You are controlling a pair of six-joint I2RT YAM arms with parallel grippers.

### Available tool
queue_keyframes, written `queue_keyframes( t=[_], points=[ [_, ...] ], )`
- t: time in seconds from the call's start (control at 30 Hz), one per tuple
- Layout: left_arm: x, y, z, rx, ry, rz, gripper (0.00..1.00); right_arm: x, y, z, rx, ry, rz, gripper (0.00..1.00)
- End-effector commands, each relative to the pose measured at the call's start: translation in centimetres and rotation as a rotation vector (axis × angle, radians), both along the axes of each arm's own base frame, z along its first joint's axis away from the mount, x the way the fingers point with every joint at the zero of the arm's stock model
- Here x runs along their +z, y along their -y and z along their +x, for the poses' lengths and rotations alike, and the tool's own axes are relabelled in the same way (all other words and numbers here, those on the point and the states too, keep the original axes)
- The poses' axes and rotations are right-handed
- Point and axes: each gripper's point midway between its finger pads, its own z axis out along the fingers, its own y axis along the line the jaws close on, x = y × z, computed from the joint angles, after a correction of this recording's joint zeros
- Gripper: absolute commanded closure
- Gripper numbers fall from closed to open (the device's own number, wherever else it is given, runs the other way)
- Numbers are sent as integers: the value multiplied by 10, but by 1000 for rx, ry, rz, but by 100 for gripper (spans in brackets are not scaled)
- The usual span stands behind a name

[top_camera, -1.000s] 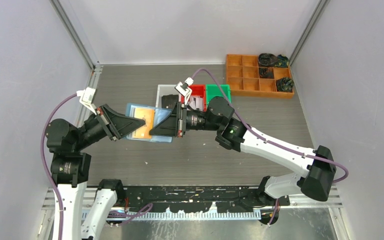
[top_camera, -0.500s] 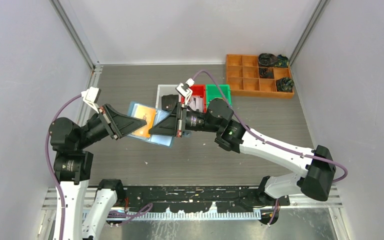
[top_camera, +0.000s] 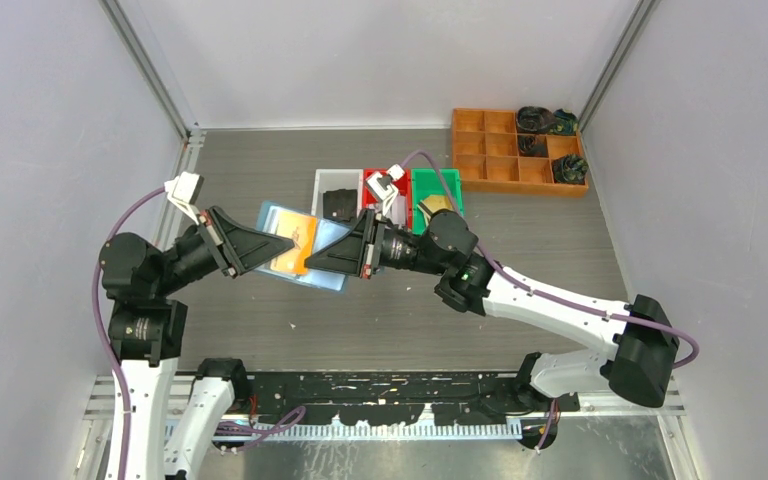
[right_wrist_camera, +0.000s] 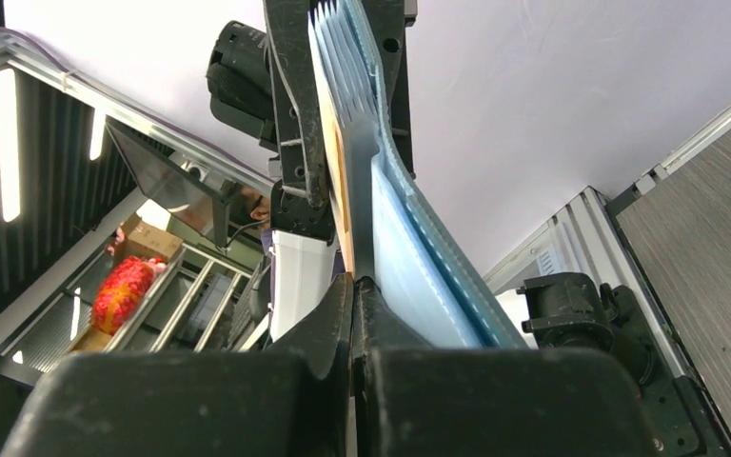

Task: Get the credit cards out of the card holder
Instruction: Remove the credit card from the card holder.

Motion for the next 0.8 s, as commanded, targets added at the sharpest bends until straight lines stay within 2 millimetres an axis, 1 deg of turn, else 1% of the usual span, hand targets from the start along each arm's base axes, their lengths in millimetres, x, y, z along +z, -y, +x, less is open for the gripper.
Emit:
queue_keyframes(
  t=[0.0, 0.03, 0.07, 0.1, 0.13, 0.2, 0.23, 0.27, 0.33, 0.4, 0.47, 0.57, 0.63, 0.77],
  points=[
    [37, 2, -23, -33, 174, -2, 92, 10, 2, 6, -41, 12, 46, 97],
    [40, 2, -23, -31, 177, -4, 92, 12, 2, 6, -39, 11, 49, 95],
    [45, 2, -26, -33, 193, -4, 92, 16, 2, 6, -39, 15, 57, 86],
    [47, 2, -27, -34, 208, -2, 92, 19, 3, 7, -49, 22, 64, 72],
    [48, 2, -28, -34, 216, 0, 93, 23, 4, 10, -65, 24, 72, 66],
    [45, 2, -29, -36, 216, 5, 95, 32, 5, 17, -108, 27, 95, 58],
    [44, 2, -29, -38, 213, 8, 95, 35, 5, 21, -130, 27, 102, 56],
    [43, 2, -30, -38, 215, 10, 96, 37, 5, 26, -153, 19, 109, 58],
    [42, 2, -30, -38, 213, 12, 96, 44, 5, 31, -171, 11, 143, 64],
    [41, 2, -30, -35, 221, 18, 96, 53, 4, 30, -153, 6, 179, 68],
    [40, 2, -30, -32, 218, 23, 96, 55, -1, 28, -127, 5, 177, 71],
    [37, 2, -30, -33, 221, 30, 96, 54, -5, 28, -116, 4, 173, 77],
    [36, 1, -31, -32, 225, 32, 96, 51, -5, 28, -115, 1, 173, 84],
    [38, 1, -30, -17, 235, 31, 96, 42, 3, 28, -135, -7, 190, 97]
  ],
)
